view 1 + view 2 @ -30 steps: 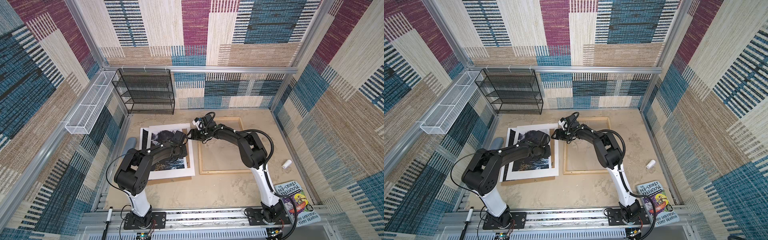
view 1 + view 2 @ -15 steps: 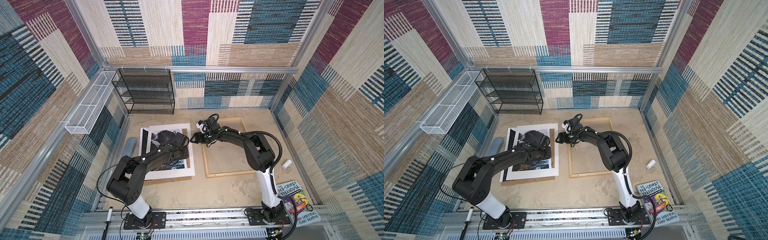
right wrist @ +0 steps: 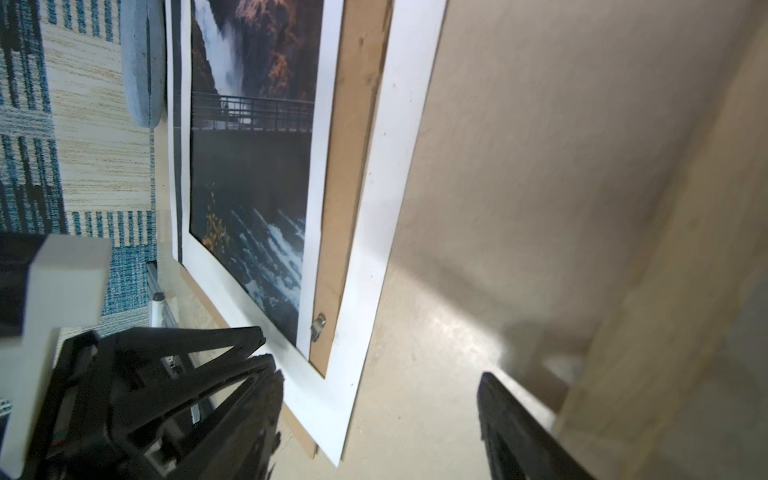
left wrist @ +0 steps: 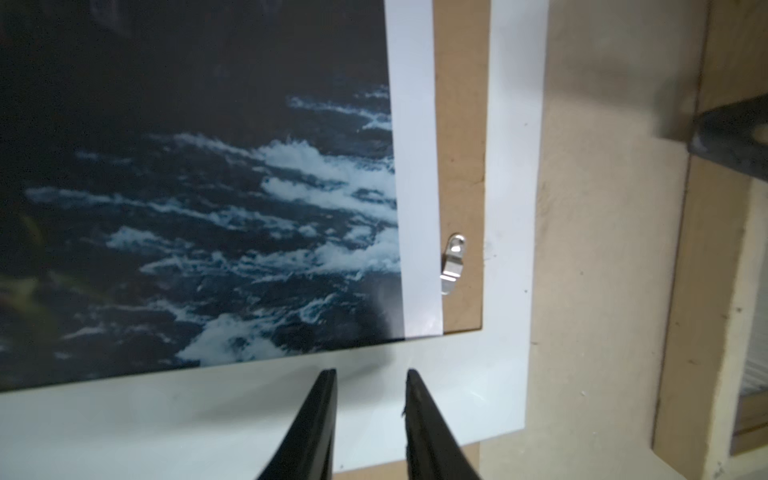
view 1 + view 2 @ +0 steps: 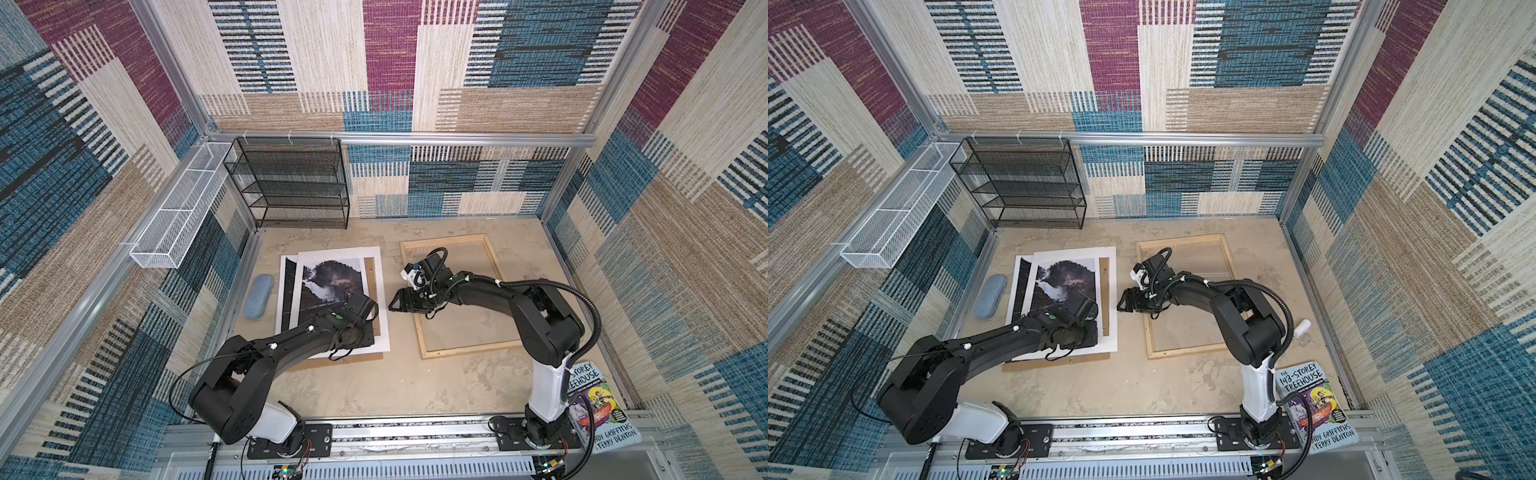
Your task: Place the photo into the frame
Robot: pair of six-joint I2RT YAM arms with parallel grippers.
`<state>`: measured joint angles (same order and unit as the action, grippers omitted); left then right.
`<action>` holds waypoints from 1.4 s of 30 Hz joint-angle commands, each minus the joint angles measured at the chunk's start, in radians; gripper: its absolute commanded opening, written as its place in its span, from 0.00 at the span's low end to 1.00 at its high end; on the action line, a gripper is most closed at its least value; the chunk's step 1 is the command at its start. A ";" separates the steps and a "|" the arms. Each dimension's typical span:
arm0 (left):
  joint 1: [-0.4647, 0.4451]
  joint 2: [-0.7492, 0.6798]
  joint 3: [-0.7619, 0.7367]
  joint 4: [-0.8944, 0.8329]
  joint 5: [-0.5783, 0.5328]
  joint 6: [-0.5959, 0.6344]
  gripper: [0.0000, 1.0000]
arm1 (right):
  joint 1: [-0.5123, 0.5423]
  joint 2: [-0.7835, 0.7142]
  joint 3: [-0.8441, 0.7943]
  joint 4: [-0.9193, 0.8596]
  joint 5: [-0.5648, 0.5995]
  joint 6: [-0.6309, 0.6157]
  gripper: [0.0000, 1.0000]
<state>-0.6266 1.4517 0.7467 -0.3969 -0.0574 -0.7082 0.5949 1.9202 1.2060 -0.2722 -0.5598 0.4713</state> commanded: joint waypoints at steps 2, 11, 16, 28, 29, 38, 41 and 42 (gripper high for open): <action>-0.002 -0.020 -0.021 -0.032 -0.023 -0.031 0.32 | 0.044 -0.058 -0.056 0.078 -0.041 0.085 0.77; -0.002 0.005 -0.056 -0.009 -0.020 -0.048 0.31 | 0.151 -0.126 -0.264 0.247 -0.030 0.299 0.81; -0.002 0.028 -0.064 0.010 -0.009 -0.043 0.30 | 0.169 -0.102 -0.252 0.262 -0.053 0.314 0.82; -0.002 0.029 -0.109 0.057 0.011 -0.054 0.29 | 0.177 -0.122 -0.306 0.320 -0.045 0.406 0.84; -0.002 0.029 -0.111 0.057 0.013 -0.052 0.28 | 0.176 -0.120 -0.309 0.324 -0.042 0.412 0.84; -0.002 -0.003 -0.134 0.054 0.014 -0.049 0.28 | 0.150 -0.128 -0.355 0.383 0.016 0.456 0.84; -0.002 -0.010 -0.134 0.053 0.014 -0.045 0.28 | 0.149 -0.097 -0.330 0.386 -0.007 0.445 0.84; -0.002 -0.011 -0.133 0.052 0.015 -0.043 0.28 | 0.148 -0.088 -0.329 0.393 -0.017 0.448 0.84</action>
<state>-0.6292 1.4319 0.6247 -0.1963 -0.0772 -0.7479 0.7444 1.8122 0.8715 0.1257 -0.6018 0.9154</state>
